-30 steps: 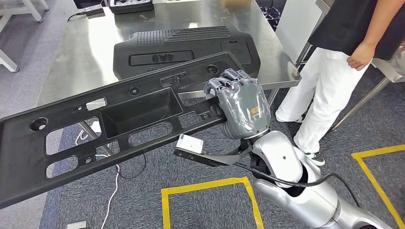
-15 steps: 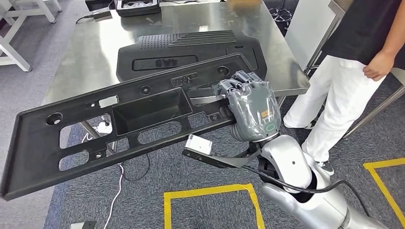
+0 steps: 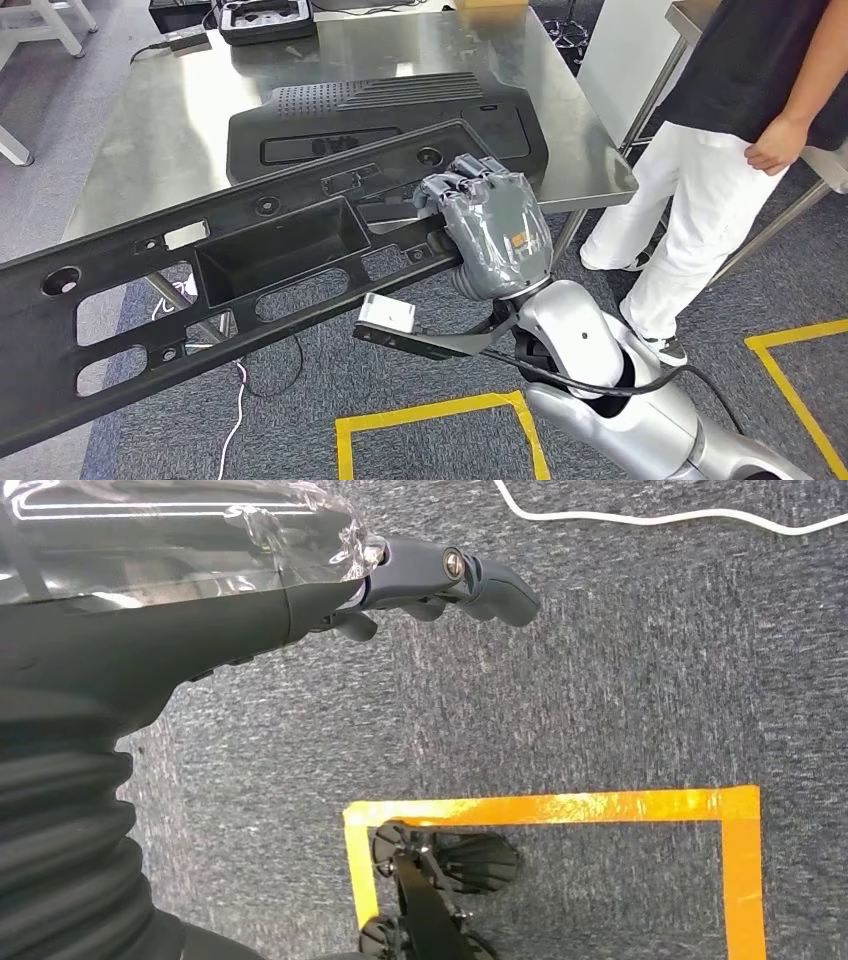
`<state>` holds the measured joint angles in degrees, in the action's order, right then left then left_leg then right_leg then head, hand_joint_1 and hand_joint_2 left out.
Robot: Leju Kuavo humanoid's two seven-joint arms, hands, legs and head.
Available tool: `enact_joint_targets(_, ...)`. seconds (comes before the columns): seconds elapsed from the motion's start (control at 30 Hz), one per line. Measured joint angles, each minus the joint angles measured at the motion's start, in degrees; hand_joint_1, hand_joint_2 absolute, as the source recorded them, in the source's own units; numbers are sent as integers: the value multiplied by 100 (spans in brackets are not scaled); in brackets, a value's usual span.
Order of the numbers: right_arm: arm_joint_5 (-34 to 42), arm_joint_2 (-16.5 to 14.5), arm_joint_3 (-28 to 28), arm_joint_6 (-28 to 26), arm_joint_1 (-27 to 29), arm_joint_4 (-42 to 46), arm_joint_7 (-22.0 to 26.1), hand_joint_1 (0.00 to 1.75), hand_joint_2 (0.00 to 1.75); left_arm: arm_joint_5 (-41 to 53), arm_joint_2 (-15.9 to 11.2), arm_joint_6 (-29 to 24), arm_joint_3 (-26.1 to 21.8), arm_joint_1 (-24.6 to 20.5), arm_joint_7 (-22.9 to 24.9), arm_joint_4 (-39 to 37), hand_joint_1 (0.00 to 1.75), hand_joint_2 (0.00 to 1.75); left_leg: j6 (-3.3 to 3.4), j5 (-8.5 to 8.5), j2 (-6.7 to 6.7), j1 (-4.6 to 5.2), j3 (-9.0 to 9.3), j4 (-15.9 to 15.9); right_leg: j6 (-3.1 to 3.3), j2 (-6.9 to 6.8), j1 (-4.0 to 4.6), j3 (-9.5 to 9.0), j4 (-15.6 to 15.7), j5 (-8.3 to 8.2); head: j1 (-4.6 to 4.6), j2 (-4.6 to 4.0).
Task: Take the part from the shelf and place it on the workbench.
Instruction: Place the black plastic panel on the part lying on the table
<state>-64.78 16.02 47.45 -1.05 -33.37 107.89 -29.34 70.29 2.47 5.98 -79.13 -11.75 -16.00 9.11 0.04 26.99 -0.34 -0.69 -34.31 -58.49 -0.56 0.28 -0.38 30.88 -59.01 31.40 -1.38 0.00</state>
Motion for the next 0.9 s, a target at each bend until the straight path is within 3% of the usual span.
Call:
enact_joint_targets(0.07, 5, -1, 1, 0, -17, 0, -3, 175, 175, 0, -1, 1, 9, -10, -7, 0, 0, 175, 56, 16, 8, -27, 58, 41, -45, -4, -12, 251, -526, 255, 68, -1)
enact_joint_targets(0.13, 21, -2, 2, -4, -12, -1, -13, 175, 175, 0, -2, 1, 19, -14, -8, 0, 0, 175, 93, 52, 14, -27, 93, 44, -75, -4, -24, 724, -1328, 521, 139, -1)
enact_joint_targets(0.17, 33, -1, 2, -7, -1, -3, -21, 175, 175, 0, -2, 1, 22, -12, -8, 0, 0, 175, 99, 73, 13, -25, 115, 43, -84, -5, -30, 909, -1577, 530, 163, -1)
enact_joint_targets(0.2, 46, -1, 3, -10, 7, -5, -29, 175, 175, 1, -2, 1, 24, -11, -8, 0, 0, 175, 97, 98, 10, -25, 145, 42, -82, -5, -33, 988, -1600, 413, 184, 0)
enact_joint_targets(0.27, 68, 0, 2, -17, 9, -11, -42, 175, 175, 2, -1, 3, 28, -9, -8, 0, 0, 175, 74, 165, -3, -27, 235, 40, -54, -8, -35, 817, -983, -111, 236, 0)
enact_joint_targets(0.33, 83, -1, 1, -32, 0, -20, -59, 175, 175, 3, -1, 9, 31, -10, -7, 0, 0, 175, 23, 232, -11, -14, 291, 30, -4, -15, -15, 544, -277, -453, 273, -1)
enact_joint_targets(0.37, 88, -4, 0, -39, -3, -26, -69, 175, 175, 3, -2, 12, 31, -11, -6, 0, 0, 175, -9, 253, -11, -8, 294, 27, 21, -13, -2, 480, -102, -488, 274, -1)
enact_joint_targets(0.47, 87, -11, -6, -47, -2, -49, -85, 175, 175, 5, -4, 15, 32, -16, -4, 0, 0, 175, -114, 293, -5, -13, 313, 39, 103, 5, 12, 438, -5, -431, 246, 0)
enact_joint_targets(0.53, 83, -16, -8, -48, -12, -57, -85, 175, 175, 6, -4, 16, 33, -22, -4, 0, 0, 175, -176, 426, 3, -23, 266, -168, 160, -2, -9, 369, 51, -420, 206, 0)
enact_joint_targets(0.57, 85, -22, -8, -50, -17, -59, -84, 175, 175, 4, -7, 16, 33, -22, -5, 0, 0, 175, -199, 564, 6, -29, 138, -456, 187, -11, -16, 333, 69, -408, 170, 0)
enact_joint_targets(0.63, 93, -31, -8, -52, -24, -73, -77, 175, 175, 0, -11, 16, 33, -11, -5, 0, 0, 175, -229, 858, 7, -31, -284, -1236, 229, -23, -7, 283, 72, -364, 88, 0)
enact_joint_targets(0.67, 97, -37, -7, -54, -23, -86, -65, 175, 175, -3, -13, 16, 33, -2, -4, 0, 0, 175, -237, 905, 7, -33, -473, -1521, 239, -25, -3, 256, 70, -339, 62, 0)
enact_joint_targets(0.7, 99, -44, -5, -56, -23, -102, -49, 175, 175, -6, -13, 16, 33, 6, -4, 0, 0, 175, -238, 834, 7, -33, -570, -1604, 242, -23, -1, 224, 68, -313, 44, 0)
enact_joint_targets(0.73, 99, -56, -4, -58, -23, -119, -28, 175, 175, -10, -13, 16, 33, 9, -4, 0, 0, 175, -232, 650, 7, -34, -559, -1461, 237, -18, 1, 184, 66, -284, 25, 0)
enact_joint_targets(0.8, 101, -89, -2, -68, -25, -145, 5, 175, 175, -19, -17, 16, 33, 8, -4, 0, 0, 175, -198, 161, 6, -31, -292, -724, 210, -10, 2, 89, 64, -215, -22, 0)
enact_joint_targets(0.83, 102, -102, -2, -75, -30, -155, 15, 175, 175, -21, -19, 16, 33, 7, -4, 0, 0, 175, -176, 5, 5, -18, -162, -386, 186, -3, 10, 57, 56, -181, -46, 0)
enact_joint_targets(0.9, 105, -119, -3, -89, -43, -174, 22, 175, 175, -21, -20, 14, 33, 9, -4, 0, 0, 175, -122, -48, 3, 9, -56, -88, 133, 5, 22, 40, 60, -144, -63, 0)
